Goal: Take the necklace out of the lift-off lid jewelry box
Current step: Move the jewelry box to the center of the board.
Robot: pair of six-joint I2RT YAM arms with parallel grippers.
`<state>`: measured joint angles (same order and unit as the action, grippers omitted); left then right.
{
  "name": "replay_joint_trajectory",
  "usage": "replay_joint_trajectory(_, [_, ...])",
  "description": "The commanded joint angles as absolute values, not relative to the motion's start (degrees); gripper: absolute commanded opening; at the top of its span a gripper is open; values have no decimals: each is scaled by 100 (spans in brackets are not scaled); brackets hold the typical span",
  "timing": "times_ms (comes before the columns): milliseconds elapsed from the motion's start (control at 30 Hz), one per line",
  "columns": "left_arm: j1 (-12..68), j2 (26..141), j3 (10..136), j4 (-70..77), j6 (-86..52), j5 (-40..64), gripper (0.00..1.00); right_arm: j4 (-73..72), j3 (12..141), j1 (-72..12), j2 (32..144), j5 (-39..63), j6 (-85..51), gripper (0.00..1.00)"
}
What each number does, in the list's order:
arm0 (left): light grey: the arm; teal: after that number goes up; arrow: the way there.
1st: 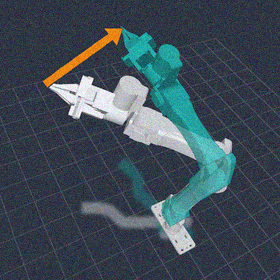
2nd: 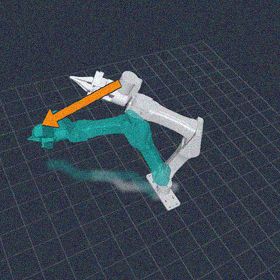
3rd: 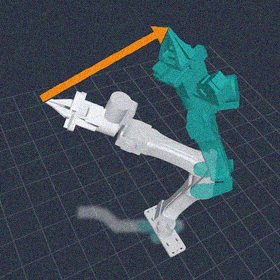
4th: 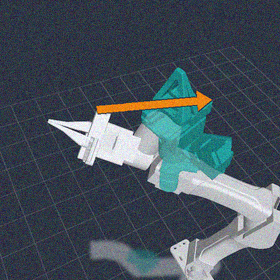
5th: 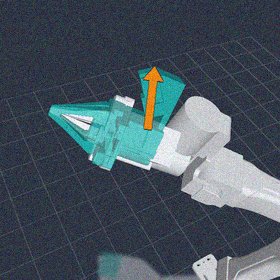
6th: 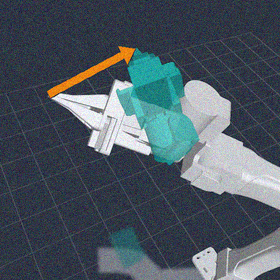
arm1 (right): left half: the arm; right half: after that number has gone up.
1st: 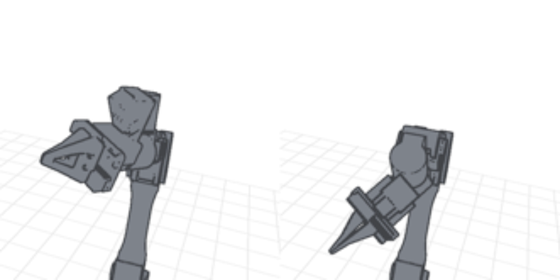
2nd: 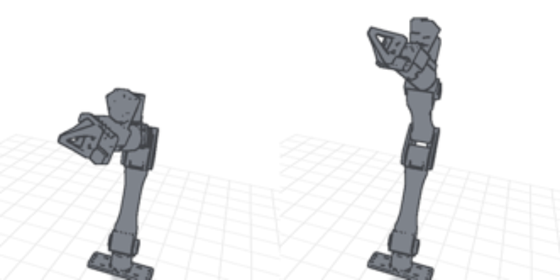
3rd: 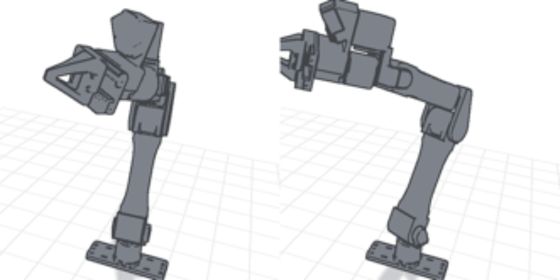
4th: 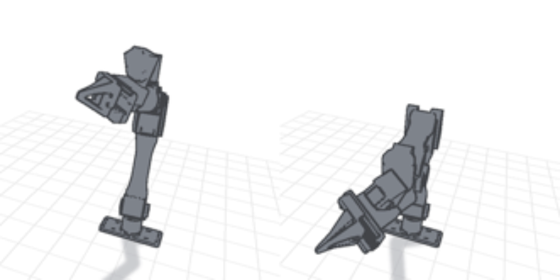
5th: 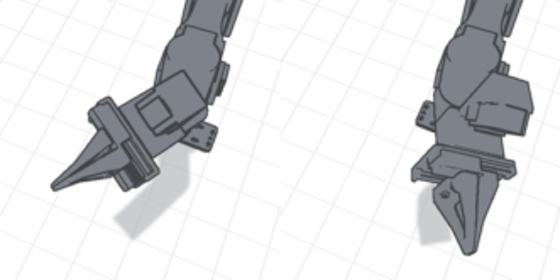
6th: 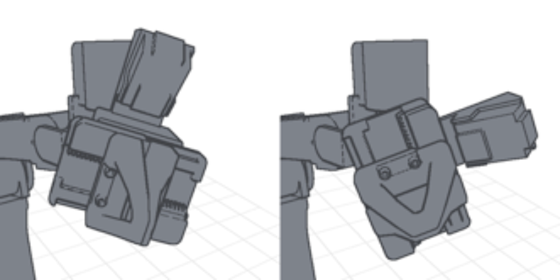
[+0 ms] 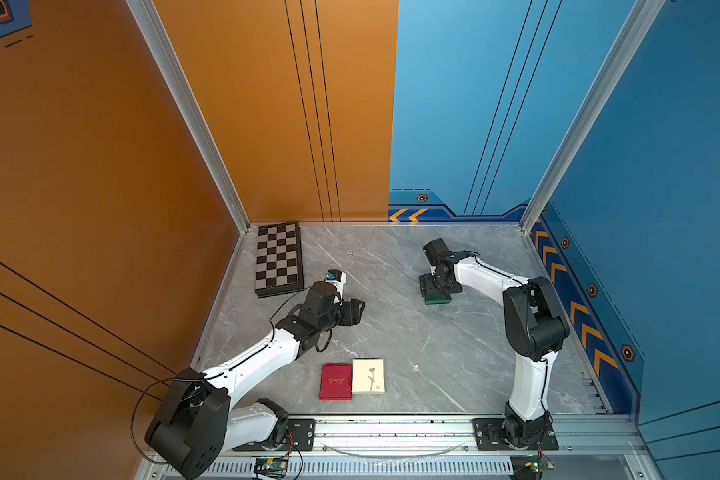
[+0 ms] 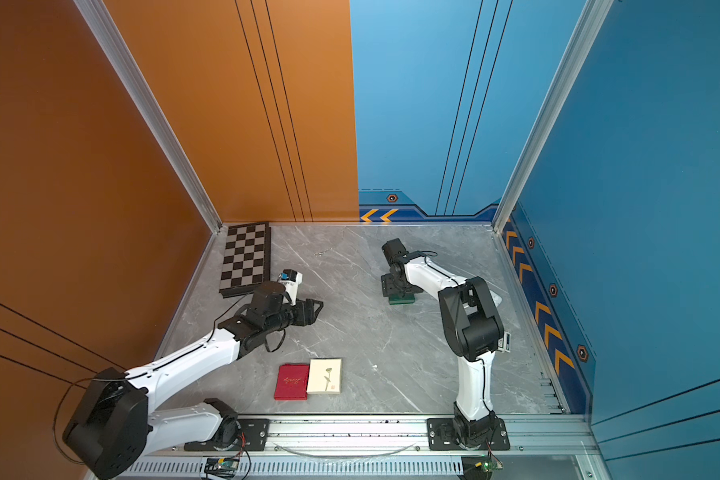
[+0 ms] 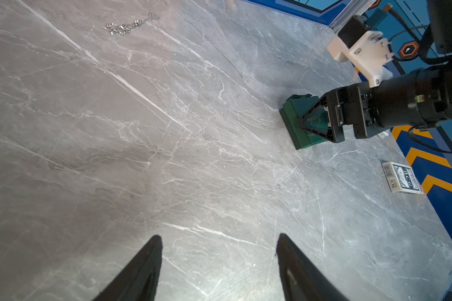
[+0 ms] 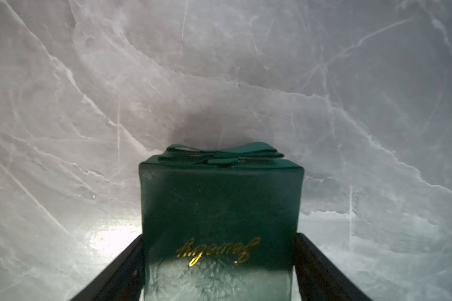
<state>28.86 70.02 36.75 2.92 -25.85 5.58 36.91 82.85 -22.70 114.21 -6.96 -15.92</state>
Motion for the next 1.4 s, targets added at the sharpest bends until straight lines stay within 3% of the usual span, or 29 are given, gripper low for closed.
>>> replay_joint_trajectory(0, [2818, 6847, 3598, 147, -2468, 506, 71, 4175, 8248, -2345, 12146, -708, -1764, 84])
replay_joint_trajectory(533, [2687, 6540, 3450, 18, -2461, 492, 72, 4245, 9130, -2479, 12691, -265, -1966, 84])
replay_joint_trajectory(1367, [2627, 6373, 3512, -157, -2384, 486, 74, 4183, 9004, -2408, 12188, -293, -2018, 91])
